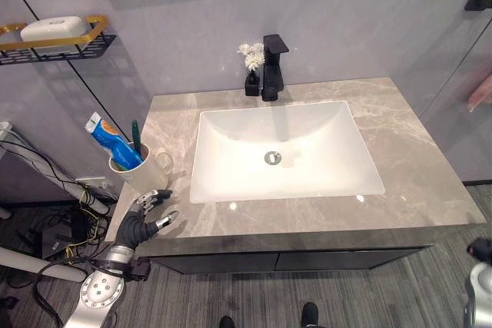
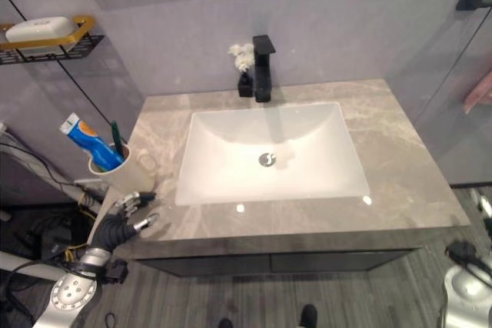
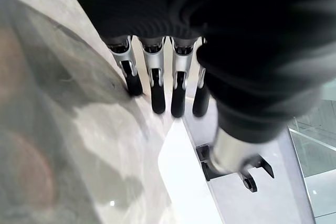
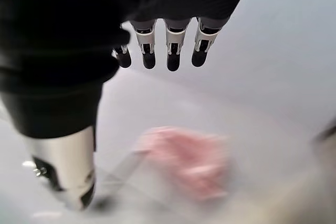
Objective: Put brush and paste in cup on sink, flatten towel.
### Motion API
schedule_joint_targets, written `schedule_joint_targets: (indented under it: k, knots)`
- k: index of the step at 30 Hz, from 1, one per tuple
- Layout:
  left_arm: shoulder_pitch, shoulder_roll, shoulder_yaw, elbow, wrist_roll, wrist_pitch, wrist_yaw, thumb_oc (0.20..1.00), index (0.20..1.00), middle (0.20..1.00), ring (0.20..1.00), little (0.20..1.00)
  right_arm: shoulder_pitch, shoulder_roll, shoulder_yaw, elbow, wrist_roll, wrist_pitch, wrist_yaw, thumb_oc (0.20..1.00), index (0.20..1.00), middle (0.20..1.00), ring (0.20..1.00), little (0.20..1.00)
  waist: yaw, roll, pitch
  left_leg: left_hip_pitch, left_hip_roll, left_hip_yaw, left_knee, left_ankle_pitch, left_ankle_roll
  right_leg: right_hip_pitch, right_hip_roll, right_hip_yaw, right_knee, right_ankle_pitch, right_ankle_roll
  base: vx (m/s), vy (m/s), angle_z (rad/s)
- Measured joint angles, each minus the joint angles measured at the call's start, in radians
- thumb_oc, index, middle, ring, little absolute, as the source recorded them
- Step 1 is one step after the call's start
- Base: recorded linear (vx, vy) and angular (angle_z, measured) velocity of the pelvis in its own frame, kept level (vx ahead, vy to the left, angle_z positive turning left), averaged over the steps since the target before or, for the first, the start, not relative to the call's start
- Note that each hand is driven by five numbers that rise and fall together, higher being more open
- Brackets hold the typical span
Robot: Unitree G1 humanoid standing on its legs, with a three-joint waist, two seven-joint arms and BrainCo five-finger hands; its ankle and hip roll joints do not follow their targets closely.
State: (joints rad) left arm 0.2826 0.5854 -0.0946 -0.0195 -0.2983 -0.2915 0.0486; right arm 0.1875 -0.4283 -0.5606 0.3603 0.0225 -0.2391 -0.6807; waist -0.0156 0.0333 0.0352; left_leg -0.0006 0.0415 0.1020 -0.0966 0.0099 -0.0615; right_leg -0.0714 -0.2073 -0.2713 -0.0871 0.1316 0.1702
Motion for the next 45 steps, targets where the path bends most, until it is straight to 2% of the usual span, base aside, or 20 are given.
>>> schedule_joint_targets:
  k: [1, 2, 3, 5, 6, 7, 10, 11, 12, 15, 17, 20, 24, 28, 33, 45]
  knots:
    - [-0.008, 0.000, -0.010, 0.001, -0.007, 0.001, 0.001, 0.200, 0.200, 0.200, 0.200, 0.200, -0.009, 0.011, 0.000, 0.061, 0.017, -0.010, -0.024, 1.000, 1.000, 1.000, 1.000, 1.000, 0.000, 0.000, 0.001, 0.001, -0.001, 0.002, 0.000, 0.001, 0.000, -0.001, -0.002, 0.003, -0.001, 0.002, 0.000, 0.00, -0.016, -0.14]
    - [-0.018, 0.001, -0.028, 0.006, -0.010, 0.002, 0.012, 0.200, 0.200, 0.200, 0.200, 0.200, -0.104, 0.033, -0.003, 0.341, 0.129, -0.053, -0.061, 1.000, 1.000, 1.000, 1.000, 1.000, 0.002, -0.014, -0.002, 0.007, 0.002, 0.013, 0.000, 0.001, 0.000, -0.001, 0.000, 0.015, -0.006, 0.005, 0.000, 0.02, -0.013, -0.14]
    - [-0.032, 0.001, -0.040, 0.010, -0.010, 0.002, 0.013, 0.200, 0.200, 0.200, 0.200, 0.200, -0.141, 0.046, 0.002, 0.455, 0.196, -0.048, -0.061, 1.000, 1.000, 1.000, 1.000, 1.000, 0.005, -0.020, -0.002, 0.007, 0.002, 0.014, 0.000, 0.000, 0.000, -0.001, 0.000, 0.016, -0.007, 0.005, -0.001, -0.01, -0.020, -0.12]
    - [-0.033, 0.001, -0.046, 0.009, -0.010, 0.002, 0.013, 0.200, 0.200, 0.200, 0.200, 0.200, -0.149, 0.073, 0.007, 0.466, 0.274, -0.039, -0.059, 1.000, 1.000, 1.000, 1.000, 1.000, 0.003, -0.015, 0.004, 0.004, -0.004, 0.015, 0.000, -0.002, 0.004, -0.005, -0.002, 0.017, -0.007, 0.007, -0.003, 0.00, 0.000, 0.00]
    - [-0.024, -0.001, -0.051, 0.009, -0.012, 0.003, 0.012, 0.200, 0.200, 0.200, 0.200, 0.200, -0.147, 0.067, 0.050, 0.530, 0.307, -0.069, -0.045, 1.000, 1.000, 1.000, 1.000, 1.000, 0.002, -0.009, 0.002, 0.002, -0.005, 0.018, 0.000, 0.001, 0.002, -0.011, -0.009, 0.021, -0.007, 0.007, -0.002, -0.02, -0.014, -0.08]
    - [-0.026, -0.002, -0.059, 0.006, -0.016, 0.000, 0.012, 0.200, 0.200, 0.200, 0.200, 0.200, -0.177, 0.027, 0.129, 0.692, 0.340, -0.073, -0.014, 1.000, 1.000, 1.000, 1.000, 1.000, 0.005, -0.006, -0.001, 0.007, -0.005, 0.022, 0.002, 0.000, 0.003, -0.013, -0.007, 0.025, -0.007, 0.008, 0.000, -0.01, -0.009, -0.06]
    - [-0.018, -0.002, -0.065, -0.001, -0.018, -0.009, 0.009, 0.200, 0.200, 0.200, 0.200, 0.200, -0.185, 0.070, 0.192, 0.815, 0.439, -0.030, 0.071, 1.000, 1.000, 1.000, 1.000, 1.000, 0.019, 0.007, 0.003, 0.003, 0.000, 0.022, 0.004, 0.001, 0.002, -0.012, -0.001, 0.024, -0.007, 0.012, -0.002, -0.01, -0.013, -0.03]
    - [-0.017, -0.004, -0.065, -0.001, -0.019, -0.008, 0.006, 0.200, 0.200, 0.200, 0.200, 0.200, -0.191, 0.083, 0.229, 0.856, 0.467, 0.012, 0.133, 1.000, 1.000, 1.000, 1.000, 1.000, 0.019, 0.012, 0.011, 0.011, -0.001, 0.025, 0.005, 0.001, 0.002, -0.010, 0.002, 0.026, -0.007, 0.013, -0.002, -0.01, -0.006, -0.04]
    - [-0.016, -0.003, -0.065, -0.001, -0.019, -0.004, 0.003, 0.200, 0.200, 0.200, 0.200, 0.200, -0.191, 0.089, 0.244, 0.856, 0.477, 0.026, 0.157, 1.000, 1.000, 1.000, 1.000, 1.000, 0.020, 0.028, 0.012, 0.015, -0.002, 0.026, 0.005, 0.001, 0.002, -0.006, 0.001, 0.027, -0.007, 0.013, -0.002, -0.01, -0.013, -0.04]
    - [-0.012, -0.013, -0.063, 0.004, -0.018, 0.008, -0.014, 0.200, 0.200, 0.200, 0.200, 0.200, -0.188, 0.117, 0.328, 0.818, 0.476, 0.043, 0.234, 1.000, 1.000, 1.000, 1.000, 1.000, 0.015, 0.043, 0.023, 0.020, -0.001, 0.030, 0.004, 0.000, 0.002, 0.000, 0.000, 0.031, -0.008, 0.013, -0.002, 0.00, -0.023, -0.03]
    - [-0.009, -0.049, -0.054, 0.008, -0.017, 0.005, -0.011, 0.200, 0.200, 0.200, 0.200, 0.200, -0.202, 0.143, 0.407, 0.831, 0.476, 0.048, 0.287, 1.000, 1.000, 1.000, 1.000, 1.000, 0.024, 0.046, 0.022, 0.020, 0.004, 0.032, 0.001, 0.000, 0.002, 0.000, 0.003, 0.032, -0.007, 0.012, -0.003, 0.00, -0.017, -0.04]
    - [-0.004, -0.057, -0.053, 0.010, -0.016, 0.003, -0.009, 0.200, 0.200, 0.200, 0.200, 0.200, -0.219, 0.182, 0.500, 0.828, 0.466, 0.061, 0.356, 1.000, 1.000, 1.000, 1.000, 1.000, 0.037, 0.052, 0.023, 0.020, 0.006, 0.035, 0.000, 0.000, 0.001, 0.000, 0.005, 0.034, -0.008, 0.010, -0.004, 0.00, -0.004, -0.01]
    - [0.010, -0.062, -0.036, 0.020, -0.015, 0.003, -0.004, 0.200, 0.200, 0.200, 0.200, 0.200, -0.222, 0.179, 0.632, 0.807, 0.363, 0.083, 0.389, 1.000, 1.000, 1.000, 1.000, 1.000, 0.057, 0.057, 0.020, 0.019, 0.005, 0.035, 0.000, -0.001, 0.002, -0.001, 0.003, 0.035, -0.008, 0.009, -0.006, 0.00, -0.009, 0.00]
    - [0.019, -0.070, -0.010, 0.039, -0.006, -0.003, 0.018, 0.200, 0.200, 0.200, 0.200, 0.200, -0.209, 0.169, 0.754, 0.758, 0.184, 0.089, 0.426, 1.000, 1.000, 1.000, 1.000, 1.000, 0.063, 0.057, 0.018, 0.016, 0.005, 0.020, 0.000, 0.001, 0.000, 0.003, 0.003, 0.021, -0.008, 0.009, -0.006, 0.00, -0.017, 0.08]
    - [0.019, -0.112, 0.032, 0.043, 0.002, -0.011, 0.059, 0.200, 0.200, 0.200, 0.200, 0.200, -0.185, 0.153, 0.759, 0.703, 0.060, 0.100, 0.440, 1.000, 1.000, 1.000, 1.000, 1.000, 0.078, 0.050, 0.022, 0.009, 0.005, 0.006, 0.001, 0.002, 0.000, 0.006, 0.002, 0.007, -0.007, 0.008, -0.006, 0.02, -0.025, 0.10]
    - [-0.044, -0.116, 0.033, 0.041, 0.036, -0.005, 0.103, 0.200, 0.200, 0.200, 0.200, 0.200, -0.213, 0.161, 0.766, 0.765, 0.009, 0.112, 0.428, 1.000, 1.000, 1.000, 1.000, 1.000, 0.084, 0.019, 0.039, -0.002, 0.007, -0.037, 0.005, 0.008, -0.007, 0.021, 0.001, -0.039, -0.007, -0.001, -0.006, 0.01, -0.004, 0.10]
